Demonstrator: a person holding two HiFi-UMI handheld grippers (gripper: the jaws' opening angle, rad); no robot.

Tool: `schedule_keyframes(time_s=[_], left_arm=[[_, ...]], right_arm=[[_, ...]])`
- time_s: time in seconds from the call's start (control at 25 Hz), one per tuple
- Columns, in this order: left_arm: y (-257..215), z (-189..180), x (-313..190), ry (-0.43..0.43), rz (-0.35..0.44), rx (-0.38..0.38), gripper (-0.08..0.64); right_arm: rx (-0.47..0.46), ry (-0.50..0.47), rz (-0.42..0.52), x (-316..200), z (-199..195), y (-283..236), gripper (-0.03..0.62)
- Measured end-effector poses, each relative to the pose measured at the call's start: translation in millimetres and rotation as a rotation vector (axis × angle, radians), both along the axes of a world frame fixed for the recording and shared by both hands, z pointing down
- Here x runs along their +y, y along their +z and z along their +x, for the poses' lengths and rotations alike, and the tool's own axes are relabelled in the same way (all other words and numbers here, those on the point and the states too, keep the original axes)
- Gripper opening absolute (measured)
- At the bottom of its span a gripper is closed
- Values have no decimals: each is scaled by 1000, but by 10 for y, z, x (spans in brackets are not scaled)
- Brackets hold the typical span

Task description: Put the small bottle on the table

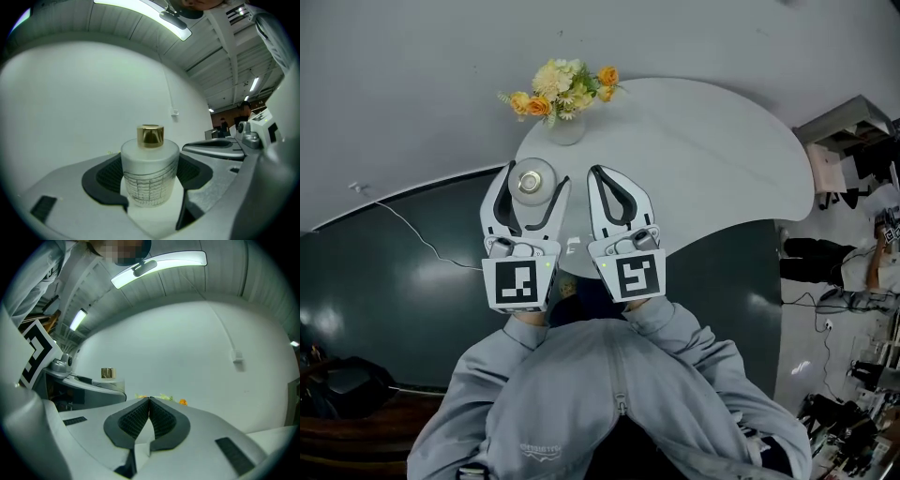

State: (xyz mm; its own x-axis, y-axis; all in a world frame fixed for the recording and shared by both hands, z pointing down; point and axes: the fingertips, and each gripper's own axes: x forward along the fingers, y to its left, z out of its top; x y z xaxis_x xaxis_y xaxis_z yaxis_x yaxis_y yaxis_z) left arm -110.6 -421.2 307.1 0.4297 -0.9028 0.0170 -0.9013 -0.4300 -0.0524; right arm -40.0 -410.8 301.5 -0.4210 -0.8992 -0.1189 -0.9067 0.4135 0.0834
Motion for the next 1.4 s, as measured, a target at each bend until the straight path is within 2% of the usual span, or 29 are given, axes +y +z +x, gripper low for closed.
schedule_keyframes(time_s=[0.68,1.4], left_arm=[[893,80,-700,19,-42,21,331],[1818,181,-1108,36,-96,-54,331]], right_arm=[[36,-72,-94,-718,-66,915,26],[63,-118,-163,-1158,-42,1708,26]])
